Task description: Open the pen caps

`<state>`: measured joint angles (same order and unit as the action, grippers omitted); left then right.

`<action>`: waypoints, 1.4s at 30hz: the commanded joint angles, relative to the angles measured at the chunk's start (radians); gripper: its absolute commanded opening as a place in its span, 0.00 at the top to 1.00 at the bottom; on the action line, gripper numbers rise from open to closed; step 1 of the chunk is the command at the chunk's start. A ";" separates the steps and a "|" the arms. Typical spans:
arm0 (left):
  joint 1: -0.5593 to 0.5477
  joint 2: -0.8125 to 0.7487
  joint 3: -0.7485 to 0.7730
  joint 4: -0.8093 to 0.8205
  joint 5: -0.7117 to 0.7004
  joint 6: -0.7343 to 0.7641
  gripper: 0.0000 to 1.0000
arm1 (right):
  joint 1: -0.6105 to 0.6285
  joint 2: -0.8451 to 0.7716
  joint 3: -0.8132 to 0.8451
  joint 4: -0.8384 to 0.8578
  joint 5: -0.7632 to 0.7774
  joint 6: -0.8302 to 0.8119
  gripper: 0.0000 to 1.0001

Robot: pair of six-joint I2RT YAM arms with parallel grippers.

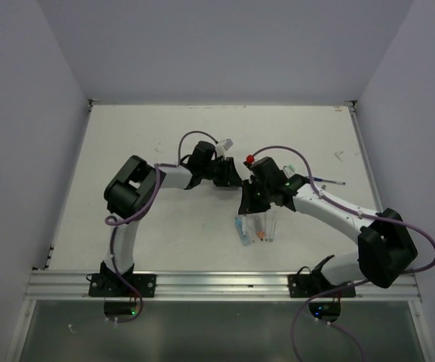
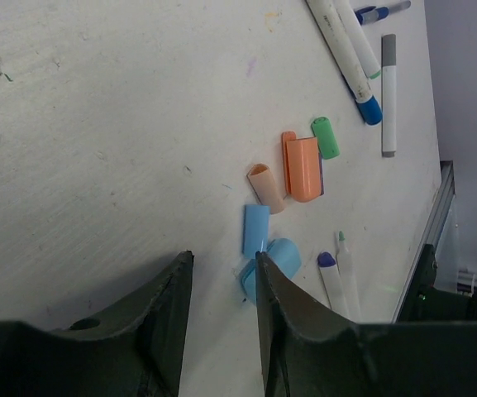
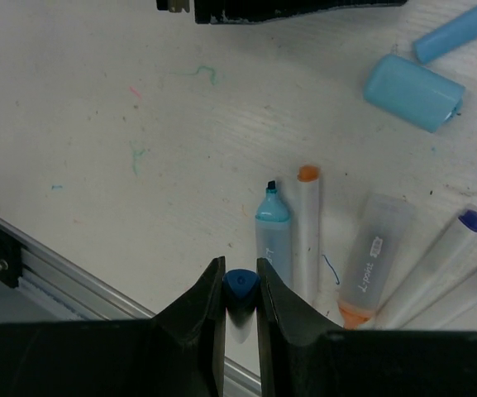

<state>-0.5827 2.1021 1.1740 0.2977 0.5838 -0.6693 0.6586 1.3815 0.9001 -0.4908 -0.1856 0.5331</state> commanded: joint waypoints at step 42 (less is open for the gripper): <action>0.201 -1.048 -0.760 0.050 -0.022 0.063 0.54 | 0.018 0.225 0.349 -0.192 0.307 0.024 0.52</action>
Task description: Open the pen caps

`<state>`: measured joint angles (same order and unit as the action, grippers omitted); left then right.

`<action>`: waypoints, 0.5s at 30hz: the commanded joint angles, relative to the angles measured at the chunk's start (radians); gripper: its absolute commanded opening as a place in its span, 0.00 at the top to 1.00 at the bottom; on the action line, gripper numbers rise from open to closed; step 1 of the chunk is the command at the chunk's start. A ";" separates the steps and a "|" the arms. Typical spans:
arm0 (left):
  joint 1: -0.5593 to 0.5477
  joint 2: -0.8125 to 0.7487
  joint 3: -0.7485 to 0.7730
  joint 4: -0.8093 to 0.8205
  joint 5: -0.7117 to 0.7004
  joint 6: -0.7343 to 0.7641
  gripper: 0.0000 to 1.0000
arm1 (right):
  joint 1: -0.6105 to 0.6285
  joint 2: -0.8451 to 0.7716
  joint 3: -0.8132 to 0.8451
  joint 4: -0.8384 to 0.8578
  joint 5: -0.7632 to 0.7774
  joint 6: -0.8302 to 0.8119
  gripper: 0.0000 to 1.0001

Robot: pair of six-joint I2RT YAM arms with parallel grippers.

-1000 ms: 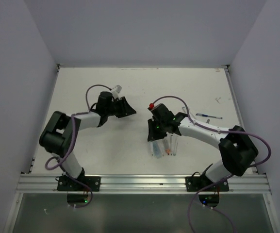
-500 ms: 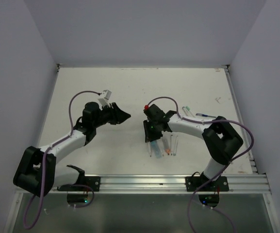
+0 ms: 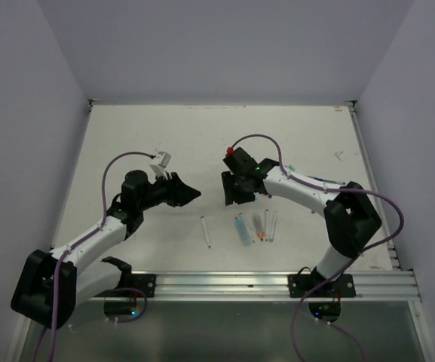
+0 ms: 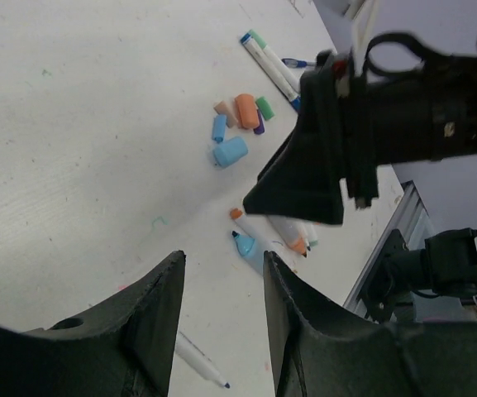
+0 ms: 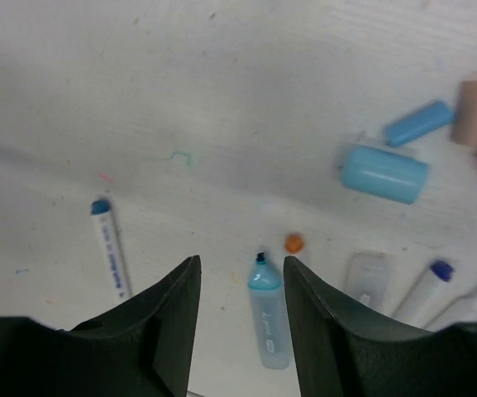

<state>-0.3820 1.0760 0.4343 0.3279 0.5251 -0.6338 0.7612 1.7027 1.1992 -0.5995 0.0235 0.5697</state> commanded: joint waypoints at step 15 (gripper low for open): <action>-0.012 -0.135 -0.160 -0.194 -0.265 -0.024 0.76 | -0.525 -0.293 -0.090 -0.148 0.073 -0.013 0.50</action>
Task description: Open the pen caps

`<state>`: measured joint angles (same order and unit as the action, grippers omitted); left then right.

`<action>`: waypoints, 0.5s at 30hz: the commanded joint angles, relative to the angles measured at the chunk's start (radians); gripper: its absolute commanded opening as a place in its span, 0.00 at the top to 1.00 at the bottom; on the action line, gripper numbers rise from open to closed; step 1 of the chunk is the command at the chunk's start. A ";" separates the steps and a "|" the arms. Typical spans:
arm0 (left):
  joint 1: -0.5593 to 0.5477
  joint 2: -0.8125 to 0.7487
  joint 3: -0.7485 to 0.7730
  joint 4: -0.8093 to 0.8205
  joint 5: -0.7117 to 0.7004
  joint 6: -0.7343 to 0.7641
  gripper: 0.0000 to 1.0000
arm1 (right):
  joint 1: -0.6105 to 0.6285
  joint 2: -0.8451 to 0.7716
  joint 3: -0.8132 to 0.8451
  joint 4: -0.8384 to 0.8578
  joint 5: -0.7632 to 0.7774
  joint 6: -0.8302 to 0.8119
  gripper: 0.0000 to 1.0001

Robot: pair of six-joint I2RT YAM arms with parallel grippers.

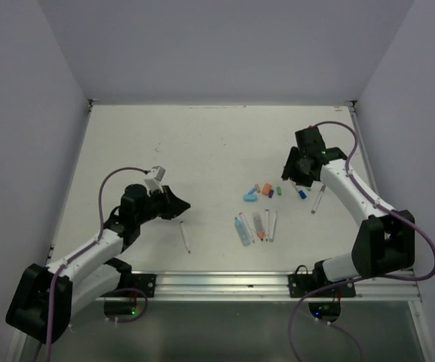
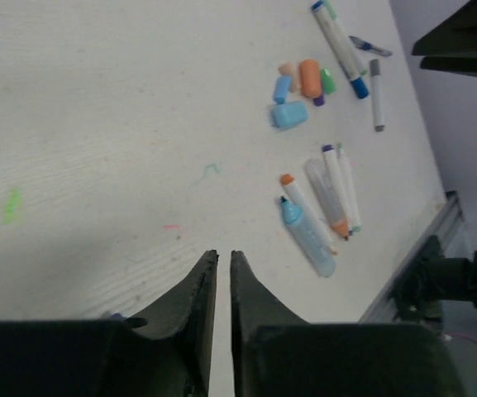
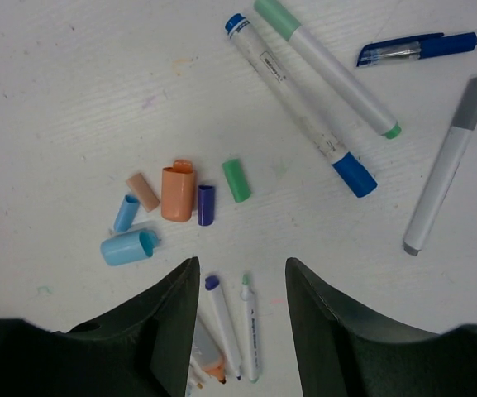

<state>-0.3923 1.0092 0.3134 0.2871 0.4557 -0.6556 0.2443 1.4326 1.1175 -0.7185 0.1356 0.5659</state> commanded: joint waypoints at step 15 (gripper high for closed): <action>-0.002 -0.274 -0.116 -0.589 -0.341 -0.194 0.73 | -0.010 -0.026 -0.048 0.068 -0.160 0.000 0.50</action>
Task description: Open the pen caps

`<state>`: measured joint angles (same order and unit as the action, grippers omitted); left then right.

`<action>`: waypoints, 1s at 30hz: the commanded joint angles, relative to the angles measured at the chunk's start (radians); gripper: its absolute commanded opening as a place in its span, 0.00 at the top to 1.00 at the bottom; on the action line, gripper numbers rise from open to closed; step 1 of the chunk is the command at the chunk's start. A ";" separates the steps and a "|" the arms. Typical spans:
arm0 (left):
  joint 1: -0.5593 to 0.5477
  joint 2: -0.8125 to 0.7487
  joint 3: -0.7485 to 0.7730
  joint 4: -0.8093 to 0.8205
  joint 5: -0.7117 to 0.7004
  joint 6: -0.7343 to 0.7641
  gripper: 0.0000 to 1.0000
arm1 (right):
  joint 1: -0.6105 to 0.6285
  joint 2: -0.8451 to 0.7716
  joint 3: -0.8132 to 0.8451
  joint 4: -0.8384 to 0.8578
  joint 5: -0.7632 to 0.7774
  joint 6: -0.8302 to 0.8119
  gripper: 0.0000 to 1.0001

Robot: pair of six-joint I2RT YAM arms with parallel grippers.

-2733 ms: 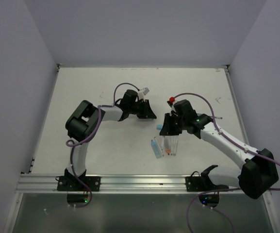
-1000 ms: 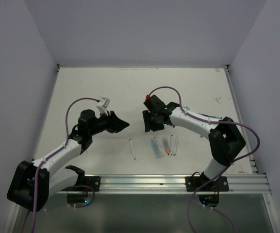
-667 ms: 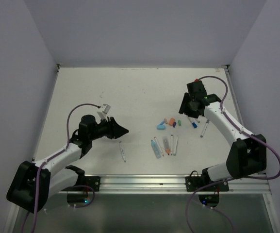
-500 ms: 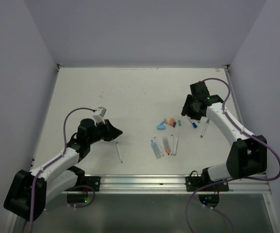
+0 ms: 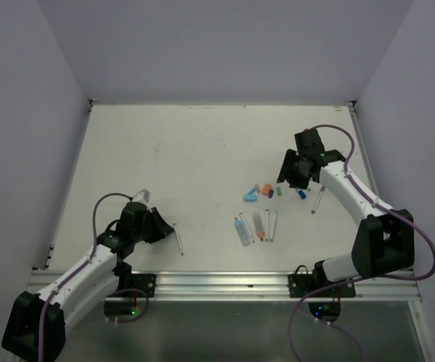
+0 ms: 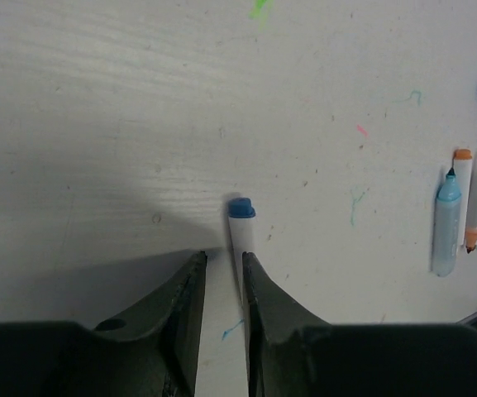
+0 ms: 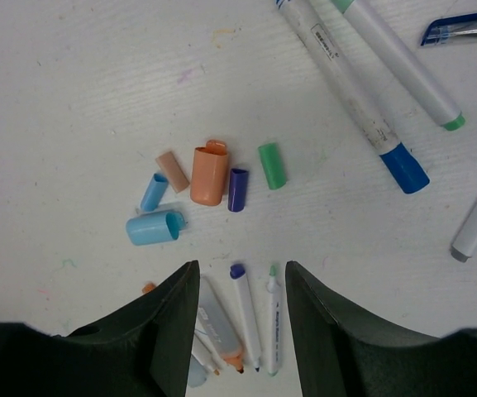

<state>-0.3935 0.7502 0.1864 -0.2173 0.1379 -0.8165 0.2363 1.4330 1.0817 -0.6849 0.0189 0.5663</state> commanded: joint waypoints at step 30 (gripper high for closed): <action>-0.142 0.346 0.102 0.075 0.114 -0.012 0.66 | -0.011 -0.129 -0.071 0.059 -0.076 0.027 0.50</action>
<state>-0.5312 1.1542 0.2577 0.0727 0.3809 -0.9009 0.2287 1.3216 1.0180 -0.6598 -0.0227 0.5797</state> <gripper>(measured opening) 0.315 0.502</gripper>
